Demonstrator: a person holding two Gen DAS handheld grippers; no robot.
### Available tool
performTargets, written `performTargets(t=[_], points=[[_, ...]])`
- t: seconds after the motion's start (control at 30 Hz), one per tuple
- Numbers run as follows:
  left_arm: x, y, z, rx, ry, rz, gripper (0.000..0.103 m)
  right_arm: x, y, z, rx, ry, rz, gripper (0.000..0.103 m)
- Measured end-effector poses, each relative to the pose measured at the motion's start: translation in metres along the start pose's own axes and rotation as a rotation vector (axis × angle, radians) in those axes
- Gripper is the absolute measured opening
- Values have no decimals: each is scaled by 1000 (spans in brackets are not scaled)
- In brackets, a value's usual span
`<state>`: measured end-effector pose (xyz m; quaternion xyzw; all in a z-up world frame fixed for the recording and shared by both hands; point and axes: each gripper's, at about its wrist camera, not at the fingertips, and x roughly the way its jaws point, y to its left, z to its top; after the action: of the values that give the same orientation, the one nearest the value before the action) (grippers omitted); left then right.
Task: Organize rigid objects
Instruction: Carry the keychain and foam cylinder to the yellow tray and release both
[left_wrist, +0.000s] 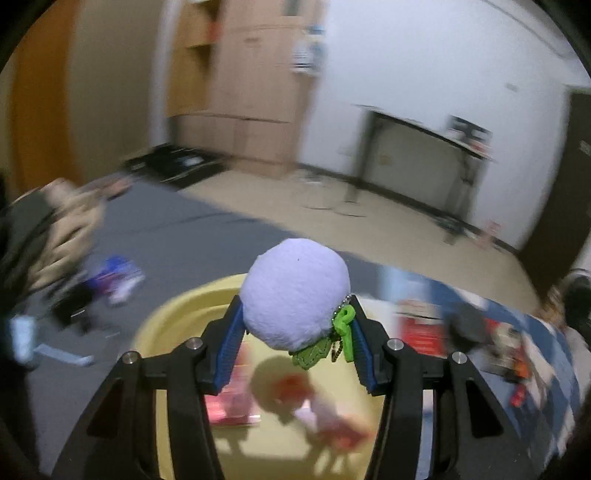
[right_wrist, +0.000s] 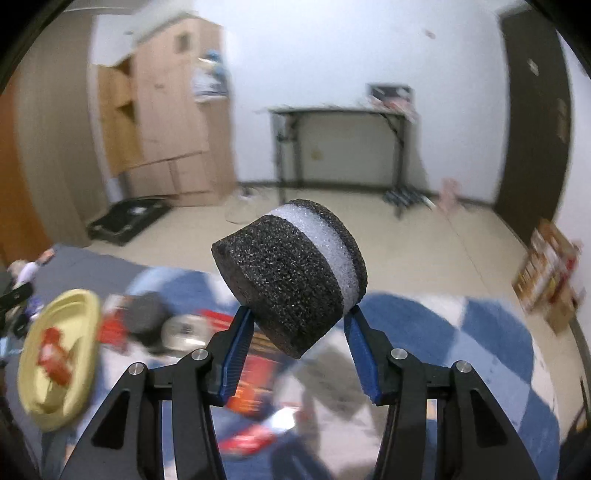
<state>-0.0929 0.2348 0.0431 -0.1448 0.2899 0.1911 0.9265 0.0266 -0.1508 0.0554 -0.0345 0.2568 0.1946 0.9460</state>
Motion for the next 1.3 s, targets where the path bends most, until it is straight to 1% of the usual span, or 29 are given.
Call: performTargets(t=[0.07,0.1,0.13,0.2,0.23,0.27,0.33,0.37,0.4,0.5,0.57,0.63,0.73,0.77,0.8,0.83,0.87,0.9,0.93,0.97,1.03,1.1,1.17,1.2,1.23,1.27,1.3], points=[[7,34,-7,-85,36,62,54,-6,47,2,-66,-5,101,51],[12,43,-10,-111,52,75,54,-6,68,1,-94,5,143,51],[19,52,-14,-135,69,72,54,-2,95,-2,-133,22,187,51],[32,62,-25,-161,113,33,54,10,143,-10,-203,63,254,51],[39,63,-29,-149,137,19,54,16,160,-14,-226,86,281,50],[44,61,-31,-141,150,8,54,29,187,-20,-255,126,324,50],[53,58,-32,-155,170,-37,54,47,219,-29,-288,175,373,50],[57,57,-33,-163,178,-44,54,58,237,-34,-308,194,377,50],[62,57,-36,-166,194,-39,54,71,252,-38,-334,212,361,50],[70,60,-39,-181,223,-29,54,98,279,-39,-359,249,354,50],[71,64,-41,-196,233,-23,54,115,289,-41,-376,293,340,50],[72,68,-42,-211,242,-18,55,124,297,-45,-397,316,342,50],[72,65,-43,-202,244,-3,56,136,303,-44,-414,349,328,51],[72,63,-42,-199,244,-1,61,139,303,-46,-422,355,319,51],[71,63,-42,-198,242,0,65,141,307,-39,-423,354,314,52],[69,63,-40,-201,233,3,73,141,306,-38,-419,349,320,54],[65,64,-37,-212,214,4,82,139,308,-38,-411,347,344,62],[60,65,-35,-222,194,4,85,134,306,-38,-398,344,362,76],[51,65,-30,-234,156,-2,92,126,301,-35,-383,327,353,86],[44,64,-27,-236,131,-10,98,118,295,-31,-374,295,338,100],[30,56,-20,-225,91,-47,103,95,271,-20,-360,248,328,101],[16,34,-11,-182,61,-97,103,72,240,-8,-327,206,296,101],[6,2,-5,-112,37,-148,103,41,186,9,-243,124,214,103],[3,-19,-3,-66,31,-187,103,30,165,14,-207,100,180,103],[3,-31,-3,-39,31,-209,103,15,131,23,-147,64,118,103],[6,-53,-4,4,39,-244,103,2,102,28,-97,36,57,103],[11,-76,-7,43,54,-280,103,-7,82,30,-59,17,18,103]])
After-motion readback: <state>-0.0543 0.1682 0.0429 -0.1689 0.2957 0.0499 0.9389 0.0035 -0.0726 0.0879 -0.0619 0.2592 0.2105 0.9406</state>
